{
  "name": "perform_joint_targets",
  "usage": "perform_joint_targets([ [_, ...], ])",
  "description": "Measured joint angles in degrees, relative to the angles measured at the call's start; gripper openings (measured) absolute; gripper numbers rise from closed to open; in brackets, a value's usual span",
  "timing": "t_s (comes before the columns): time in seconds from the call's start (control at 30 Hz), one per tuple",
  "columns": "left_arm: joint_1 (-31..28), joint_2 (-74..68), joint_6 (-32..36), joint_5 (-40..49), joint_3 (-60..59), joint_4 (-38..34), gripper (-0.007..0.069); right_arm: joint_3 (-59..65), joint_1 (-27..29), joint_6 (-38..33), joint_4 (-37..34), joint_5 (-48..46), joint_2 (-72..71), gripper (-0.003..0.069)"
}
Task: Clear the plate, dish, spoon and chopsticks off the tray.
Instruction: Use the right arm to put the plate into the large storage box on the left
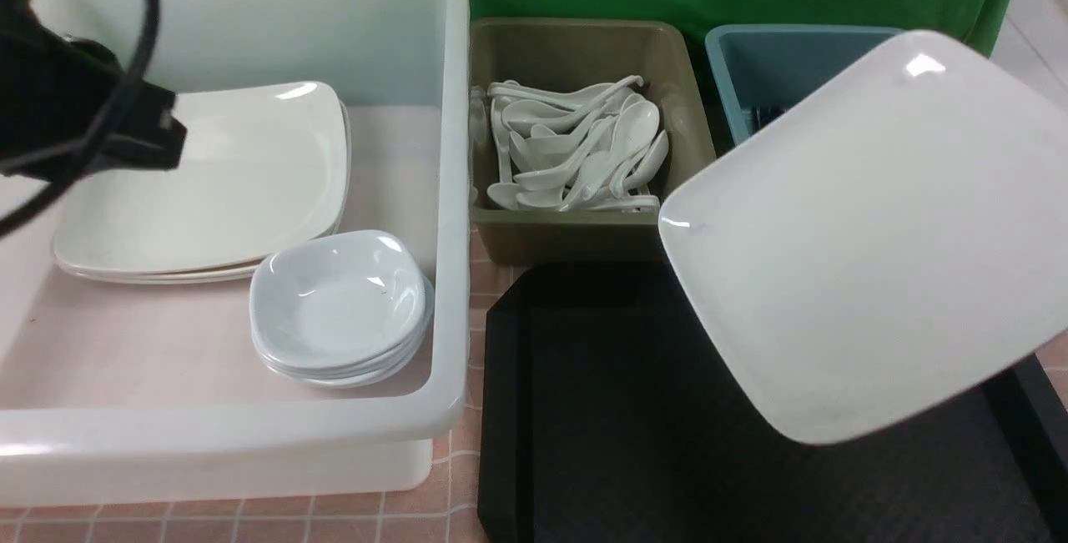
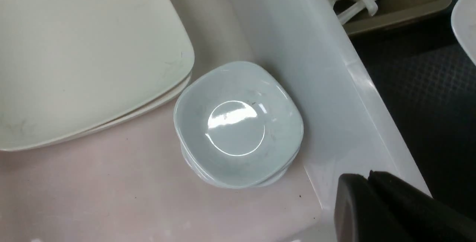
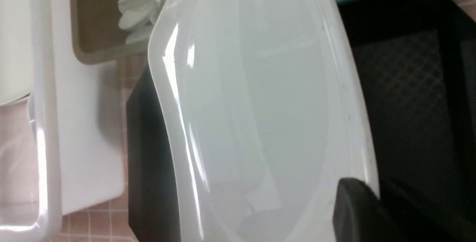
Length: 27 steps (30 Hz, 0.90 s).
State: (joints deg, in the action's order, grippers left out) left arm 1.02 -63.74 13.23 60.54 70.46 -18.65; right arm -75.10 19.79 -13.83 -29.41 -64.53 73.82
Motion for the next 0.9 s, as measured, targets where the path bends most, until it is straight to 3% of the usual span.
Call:
perform_joint_targets([
  [0.17, -9.89, 0.0, 5.68, 1.66, 0.02, -7.42, 0.0018, -4.2, 0.04, 0.06, -6.01, -0.06, 0.05, 0.0091],
  [0.3, -14.89, 0.0, 7.54, 1.79, 0.02, -10.84, 0.0018, -6.64, -0.06, -0.3, -17.12, 0.04, 0.11, 0.0092],
  [0.4, -17.64, 0.0, 8.35, 1.61, 0.51, -14.48, 0.0018, -6.78, -2.42, -0.44, -23.91, 0.57, 0.53, 0.0092],
  [0.5, -19.4, -0.11, 8.73, 1.63, 3.03, -16.29, 0.0018, -6.89, -6.46, -0.33, -25.74, 2.82, 1.38, 0.0092],
  [0.57, -21.83, -0.13, 8.45, 1.01, 9.28, -17.3, 0.0018, -6.89, -13.03, -0.21, -25.88, 7.95, 3.11, 0.0092],
  [0.6, -22.04, -0.13, 8.36, 1.01, 9.82, -17.31, 0.0018, -6.89, -13.62, -0.21, -25.88, 8.47, 3.26, 0.0092],
  [0.73, -26.28, -0.13, 5.67, 3.17, 21.38, -17.84, 0.0018, -6.89, -28.77, -0.21, -26.27, 24.43, 8.03, 0.0092],
  [0.9, -27.27, -0.3, 3.8, 5.56, 25.0, -18.5, 0.0018, -7.5, -39.57, 0.86, -27.48, 37.59, 15.19, 0.0092],
])
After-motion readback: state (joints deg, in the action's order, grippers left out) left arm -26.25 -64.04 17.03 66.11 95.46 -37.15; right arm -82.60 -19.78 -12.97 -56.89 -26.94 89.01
